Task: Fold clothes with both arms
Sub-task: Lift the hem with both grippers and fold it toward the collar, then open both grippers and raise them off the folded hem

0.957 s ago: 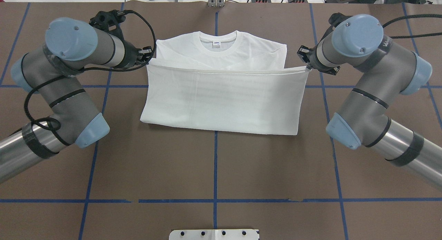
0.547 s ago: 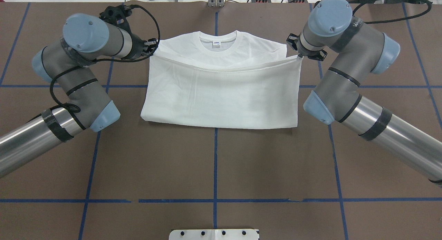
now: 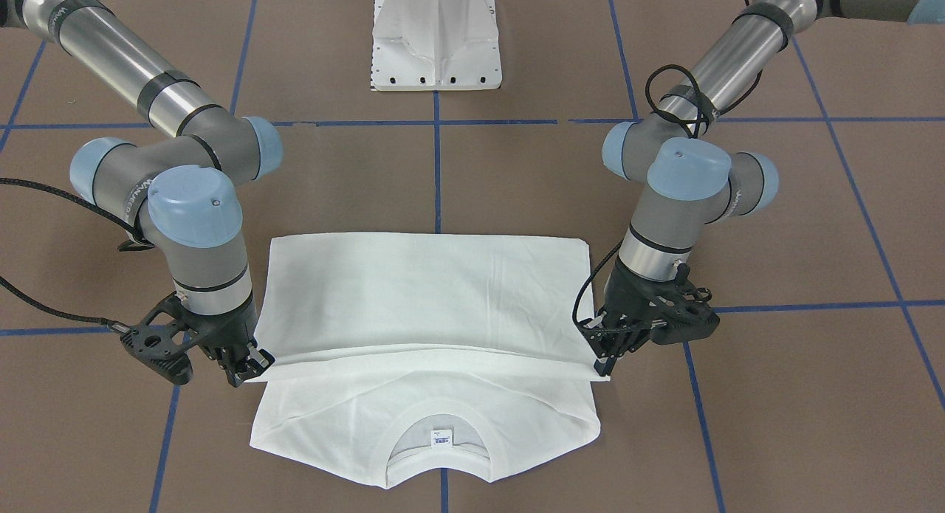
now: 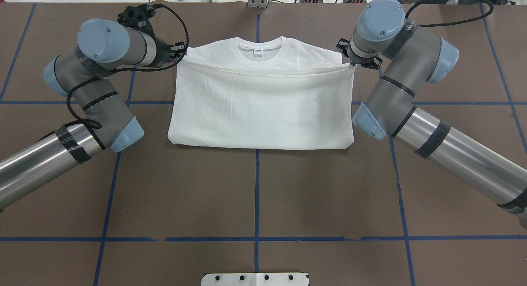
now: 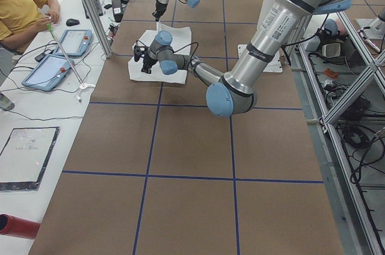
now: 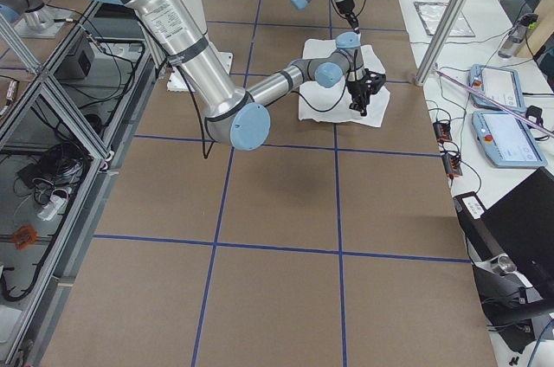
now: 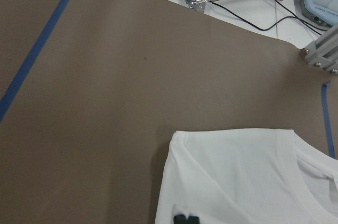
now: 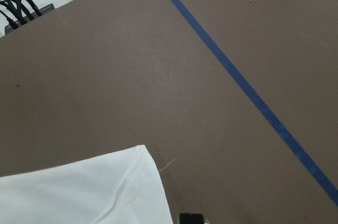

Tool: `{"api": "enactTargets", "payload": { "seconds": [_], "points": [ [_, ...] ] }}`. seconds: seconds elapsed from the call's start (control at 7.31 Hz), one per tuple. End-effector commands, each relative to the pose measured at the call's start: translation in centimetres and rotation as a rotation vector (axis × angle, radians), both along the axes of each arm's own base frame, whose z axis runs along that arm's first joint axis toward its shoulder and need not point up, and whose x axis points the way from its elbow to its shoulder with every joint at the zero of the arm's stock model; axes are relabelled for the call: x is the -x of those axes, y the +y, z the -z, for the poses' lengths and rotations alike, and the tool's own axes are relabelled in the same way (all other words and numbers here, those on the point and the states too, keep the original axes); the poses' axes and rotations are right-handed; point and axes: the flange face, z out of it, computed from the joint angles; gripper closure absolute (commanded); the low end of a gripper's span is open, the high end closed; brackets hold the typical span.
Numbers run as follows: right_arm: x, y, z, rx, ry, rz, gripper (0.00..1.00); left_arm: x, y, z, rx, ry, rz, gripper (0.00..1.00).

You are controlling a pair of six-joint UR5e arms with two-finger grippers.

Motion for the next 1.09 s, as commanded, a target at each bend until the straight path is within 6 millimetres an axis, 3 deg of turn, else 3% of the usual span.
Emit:
{"api": "enactTargets", "payload": {
  "seconds": [0.0, 0.41, 0.96],
  "points": [
    [1.4, -1.4, 0.2, 0.013, 0.012, 0.001, 1.0, -0.1, -0.9, -0.8, -0.022, -0.008, 0.037, 1.0],
    [1.6, -2.1, -0.6, 0.024, 0.032, -0.008, 1.0, -0.9, -1.7, -0.5, -0.024, -0.007, 0.039, 1.0],
    [1.5, -2.6, -0.7, 0.025, 0.041, -0.017, 1.0, -1.7, -3.1, -2.4, -0.034, -0.042, 0.048, 0.94]
  ]
}}
